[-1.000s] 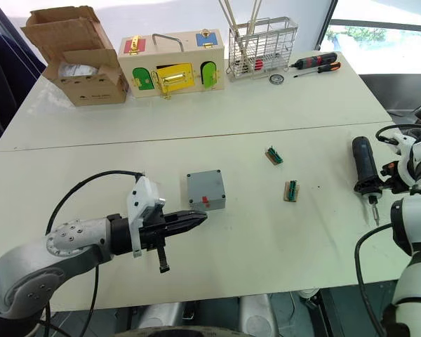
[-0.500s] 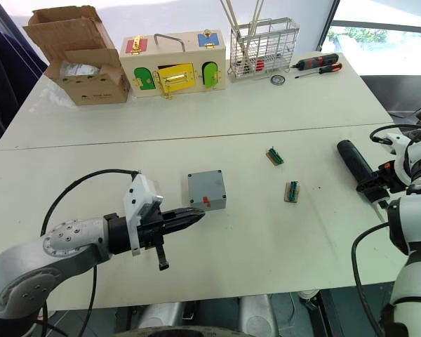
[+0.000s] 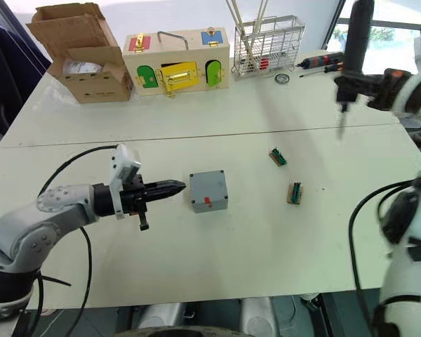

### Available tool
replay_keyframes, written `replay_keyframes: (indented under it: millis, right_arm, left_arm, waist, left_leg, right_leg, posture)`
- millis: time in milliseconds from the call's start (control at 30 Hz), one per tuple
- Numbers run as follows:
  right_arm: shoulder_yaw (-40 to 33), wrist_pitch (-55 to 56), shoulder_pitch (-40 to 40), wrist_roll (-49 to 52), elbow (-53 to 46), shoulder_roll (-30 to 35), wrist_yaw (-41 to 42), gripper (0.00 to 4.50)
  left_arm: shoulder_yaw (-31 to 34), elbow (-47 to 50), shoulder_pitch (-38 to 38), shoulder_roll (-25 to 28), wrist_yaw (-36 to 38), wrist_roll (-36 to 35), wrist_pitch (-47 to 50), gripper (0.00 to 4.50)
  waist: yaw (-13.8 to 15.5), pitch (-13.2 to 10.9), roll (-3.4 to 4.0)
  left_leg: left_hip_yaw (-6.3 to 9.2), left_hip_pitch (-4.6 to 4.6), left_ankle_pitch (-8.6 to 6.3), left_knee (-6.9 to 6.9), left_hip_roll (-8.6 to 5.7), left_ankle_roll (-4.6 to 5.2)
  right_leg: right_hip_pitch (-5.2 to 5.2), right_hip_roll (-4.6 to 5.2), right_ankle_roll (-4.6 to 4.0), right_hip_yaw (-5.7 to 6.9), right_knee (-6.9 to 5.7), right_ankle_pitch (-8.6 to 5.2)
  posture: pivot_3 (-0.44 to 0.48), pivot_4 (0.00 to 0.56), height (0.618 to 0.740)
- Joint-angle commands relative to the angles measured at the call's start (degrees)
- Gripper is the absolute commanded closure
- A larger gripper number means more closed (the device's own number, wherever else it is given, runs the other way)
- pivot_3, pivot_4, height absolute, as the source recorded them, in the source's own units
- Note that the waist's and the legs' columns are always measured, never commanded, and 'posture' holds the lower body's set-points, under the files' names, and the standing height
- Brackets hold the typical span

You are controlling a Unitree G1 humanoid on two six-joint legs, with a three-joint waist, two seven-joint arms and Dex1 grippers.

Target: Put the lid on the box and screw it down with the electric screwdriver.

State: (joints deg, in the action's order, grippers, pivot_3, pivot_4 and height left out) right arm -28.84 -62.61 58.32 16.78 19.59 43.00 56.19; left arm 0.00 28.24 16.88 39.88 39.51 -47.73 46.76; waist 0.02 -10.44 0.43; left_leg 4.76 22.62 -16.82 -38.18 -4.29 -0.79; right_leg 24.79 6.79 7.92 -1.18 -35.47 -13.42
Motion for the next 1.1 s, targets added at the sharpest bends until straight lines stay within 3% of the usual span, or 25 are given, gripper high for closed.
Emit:
replay_keyframes:
  millis: [33, 100, 233, 333, 533, 800, 1100]
  right_arm:
    - [-15.62, -0.65, -5.73, 12.80, -32.74, -17.16, -14.60, 2.66]
    - [-15.27, -4.93, -10.34, 18.20, -41.27, -24.43, -18.06, 2.66]
    - [-4.66, 4.71, -21.17, 19.65, -50.73, -36.06, -22.20, 2.66]
    - [0.80, 10.24, -25.65, 19.26, -52.21, -40.13, -24.59, 2.66]
    - [9.30, 20.63, -31.08, 17.07, -49.40, -40.17, -25.32, 2.66]
    - [16.45, 30.34, -34.48, 14.75, -44.08, -39.30, -25.46, 2.66]
    - [21.32, 37.04, -35.42, 13.24, -39.01, -38.49, -25.56, 2.66]
  left_arm:
    - [-0.50, -3.08, 3.49, 0.16, 3.30, 1.83, -1.60, 4.50]
    - [-1.31, -5.92, 5.78, -0.91, 3.84, 3.13, -2.01, 4.50]
    - [-3.50, -10.00, 8.39, -3.28, 4.15, 6.78, -3.09, 4.50]
    - [-4.17, -10.44, 9.66, -5.85, 3.17, 7.75, -3.00, 4.50]
    - [-8.13, -11.11, 10.57, -9.60, 2.65, 12.81, -4.82, 4.50]
    - [-12.38, -13.44, 8.29, -9.49, 4.40, 19.66, -8.70, 4.50]
    - [-12.09, -13.80, 6.06, -8.98, 5.58, 21.98, -10.03, 4.50]
  waist:
    - [-0.02, 0.00, -0.02]
    - [0.34, 0.01, 0.00]
    - [0.46, 0.08, -0.12]
    - [0.05, 0.07, -0.11]
    - [-0.93, 0.07, -0.12]
    - [-1.18, 0.07, -0.12]
    - [-0.91, 0.08, -0.13]
  left_leg:
    - [0.04, -0.01, 0.01, -0.01, 0.02, -0.02]
    - [0.00, 0.00, 0.08, -0.05, -0.01, -0.14]
    - [0.07, -0.13, 0.15, -0.07, -0.05, -0.23]
    - [0.02, -0.16, 0.16, -0.06, -0.07, -0.23]
    - [-0.01, -0.12, 0.16, 0.01, -0.06, -0.24]
    - [-0.06, -0.14, 0.16, 0.05, -0.01, -0.24]
    - [-0.08, -0.14, 0.15, 0.03, -0.01, -0.23]
  right_leg:
    - [0.00, 0.00, 0.00, 0.02, -0.06, 0.00]
    - [0.21, 0.03, 0.00, -0.02, -0.62, 0.00]
    - [0.13, 0.02, -0.01, -0.06, -0.63, -0.01]
    - [0.17, 0.02, -0.01, -0.12, -0.69, -0.01]
    - [0.29, 0.02, -0.01, -0.10, -0.74, -0.01]
    - [0.38, -0.02, -0.02, -0.10, -0.72, -0.01]
    - [0.34, -0.02, -0.02, -0.11, -0.70, -0.01]
  posture:
    - [0.000, 0.150, 0.739]
    - [0.000, 0.150, 0.739]
    - [0.000, 0.150, 0.739]
    - [0.000, 0.150, 0.739]
    - [0.000, 0.150, 0.739]
    - [0.000, 0.150, 0.739]
    - [0.000, 0.150, 0.739]
